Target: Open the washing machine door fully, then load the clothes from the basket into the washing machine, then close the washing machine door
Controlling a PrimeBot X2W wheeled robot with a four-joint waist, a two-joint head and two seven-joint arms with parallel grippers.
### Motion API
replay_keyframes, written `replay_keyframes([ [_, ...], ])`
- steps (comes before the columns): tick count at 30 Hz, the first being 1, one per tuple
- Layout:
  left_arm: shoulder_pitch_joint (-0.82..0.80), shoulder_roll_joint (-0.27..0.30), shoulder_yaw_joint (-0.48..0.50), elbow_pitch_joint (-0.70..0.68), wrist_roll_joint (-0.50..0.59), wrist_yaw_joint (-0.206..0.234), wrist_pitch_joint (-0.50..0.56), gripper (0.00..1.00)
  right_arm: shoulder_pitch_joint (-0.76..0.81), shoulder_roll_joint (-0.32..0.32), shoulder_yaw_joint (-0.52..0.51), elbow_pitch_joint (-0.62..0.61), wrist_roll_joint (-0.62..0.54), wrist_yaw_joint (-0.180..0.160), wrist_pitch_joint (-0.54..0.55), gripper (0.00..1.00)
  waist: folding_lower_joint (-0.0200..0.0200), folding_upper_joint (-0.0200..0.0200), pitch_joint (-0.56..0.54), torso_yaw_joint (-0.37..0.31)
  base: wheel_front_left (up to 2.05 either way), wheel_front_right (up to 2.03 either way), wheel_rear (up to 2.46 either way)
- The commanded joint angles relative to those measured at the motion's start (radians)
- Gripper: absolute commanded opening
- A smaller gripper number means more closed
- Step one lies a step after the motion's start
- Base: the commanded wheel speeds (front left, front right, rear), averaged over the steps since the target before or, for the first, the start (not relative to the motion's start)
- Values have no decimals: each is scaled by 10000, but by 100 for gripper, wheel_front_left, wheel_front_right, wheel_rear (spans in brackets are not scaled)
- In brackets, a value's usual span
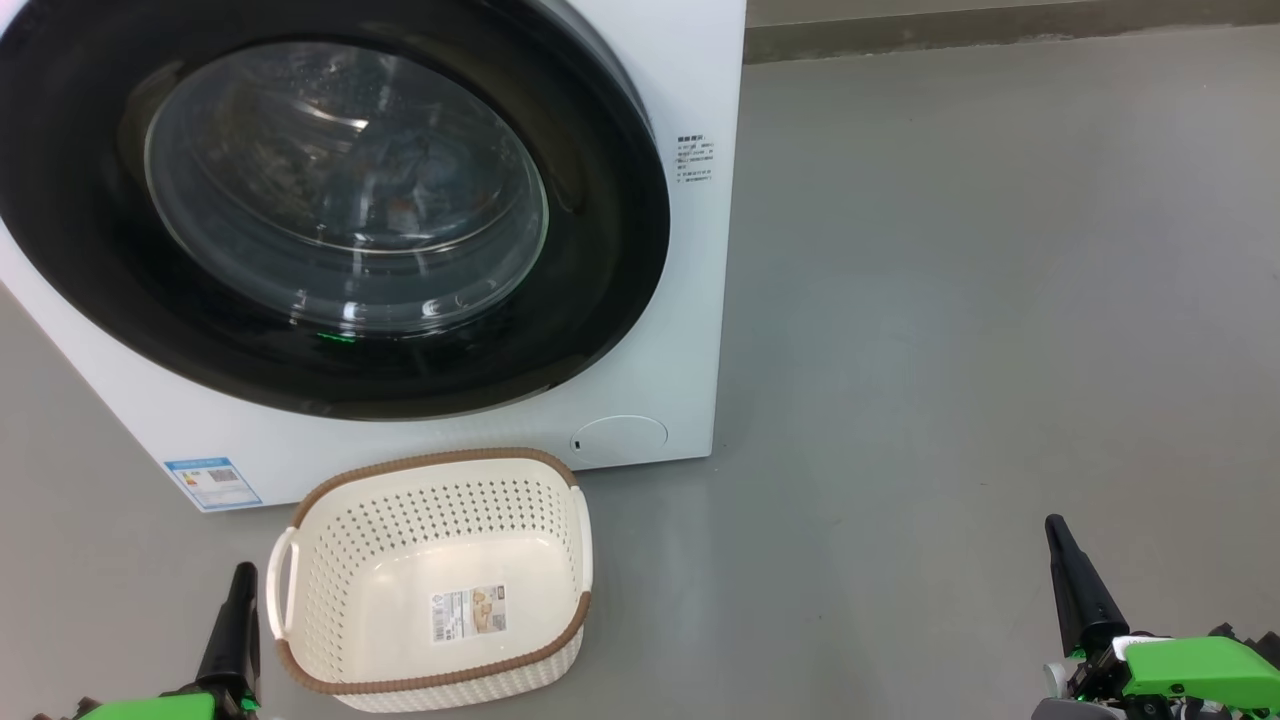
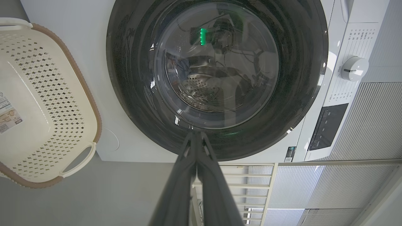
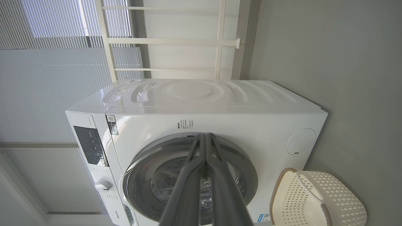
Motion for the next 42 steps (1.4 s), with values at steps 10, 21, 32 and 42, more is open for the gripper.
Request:
replay_keyframes([
  [10, -396, 123, 366, -192, 41, -105, 74, 0, -400, -27, 153, -247, -28, -11, 74, 0, -1, -1, 0, 0, 0, 0, 0],
  [21, -398, 111, 384, -191, 56, -105, 88, 0, -402, -13, 133, -246, -44, -11, 90, 0, -1, -1, 0, 0, 0, 0, 0],
  [32, -400, 98, 402, -191, 71, -106, 103, 0, -404, 1, 112, -245, -61, -11, 106, 0, -1, -1, 0, 0, 0, 0, 0],
  [42, -401, 91, 413, -190, 81, -106, 111, 0, -405, 10, 100, -244, -72, -11, 116, 0, -1, -1, 0, 0, 0, 0, 0],
])
